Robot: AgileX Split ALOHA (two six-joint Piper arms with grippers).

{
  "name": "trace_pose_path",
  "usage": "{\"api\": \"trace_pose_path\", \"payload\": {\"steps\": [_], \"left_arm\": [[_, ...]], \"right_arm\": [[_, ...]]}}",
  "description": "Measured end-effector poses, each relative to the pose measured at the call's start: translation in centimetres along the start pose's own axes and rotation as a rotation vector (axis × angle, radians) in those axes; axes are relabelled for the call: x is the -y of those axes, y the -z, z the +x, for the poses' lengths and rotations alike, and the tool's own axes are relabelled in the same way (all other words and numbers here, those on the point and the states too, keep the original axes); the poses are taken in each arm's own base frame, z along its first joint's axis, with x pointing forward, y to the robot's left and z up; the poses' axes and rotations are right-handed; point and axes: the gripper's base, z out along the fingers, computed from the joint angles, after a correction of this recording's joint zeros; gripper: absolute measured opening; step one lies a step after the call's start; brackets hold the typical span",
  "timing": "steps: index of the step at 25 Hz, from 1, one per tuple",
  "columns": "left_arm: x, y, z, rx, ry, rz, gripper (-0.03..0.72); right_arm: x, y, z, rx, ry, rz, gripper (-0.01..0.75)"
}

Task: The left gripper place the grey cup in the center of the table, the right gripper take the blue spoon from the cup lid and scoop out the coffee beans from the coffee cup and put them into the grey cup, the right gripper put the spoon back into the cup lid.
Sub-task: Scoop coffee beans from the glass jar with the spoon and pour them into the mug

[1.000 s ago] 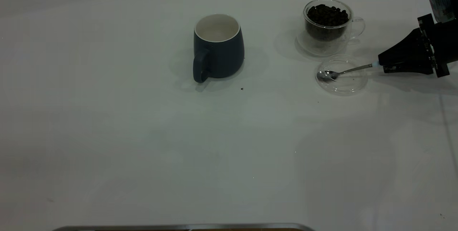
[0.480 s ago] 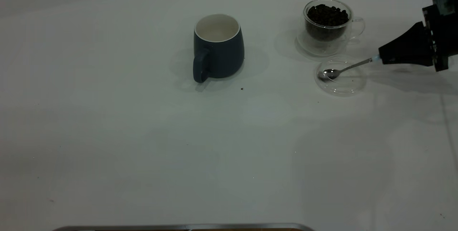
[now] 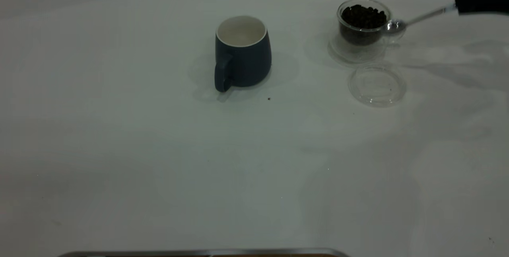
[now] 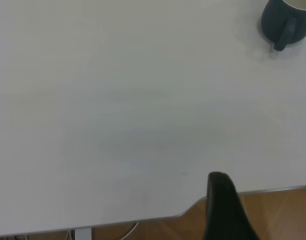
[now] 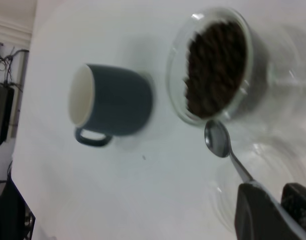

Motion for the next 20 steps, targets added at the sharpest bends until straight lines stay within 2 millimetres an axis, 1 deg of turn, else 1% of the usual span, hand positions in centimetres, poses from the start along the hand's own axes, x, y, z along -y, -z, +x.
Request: {"api": "trace_pose_path", "payload": {"steps": [2, 4, 8, 11, 14, 20], "left_arm": [[0.0, 0.0, 0.0, 0.000, 0.000, 0.000, 0.475], [0.0, 0.0, 0.0, 0.000, 0.000, 0.000, 0.475], [0.0, 0.0, 0.0, 0.000, 0.000, 0.000, 0.475], [0.0, 0.0, 0.0, 0.000, 0.000, 0.000, 0.475], [0.0, 0.0, 0.0, 0.000, 0.000, 0.000, 0.475], [0.0, 0.0, 0.0, 0.000, 0.000, 0.000, 0.475]], "right_arm": [[-1.0, 0.2, -0.8, 0.041, 0.006, -0.015, 0.102], [-1.6, 0.1, -1.5, 0.079, -0.006, -0.038, 0.102], [-2.5, -0.6, -2.5, 0.092, -0.028, -0.051, 0.102], [-2.8, -1.3, -2.9, 0.096, -0.029, -0.022, 0.102], [-2.4, -2.0, -2.9, 0.099, -0.054, 0.012, 0.102], [-0.4, -3.7, -1.8, 0.083, -0.125, 0.049, 0.102]]}}
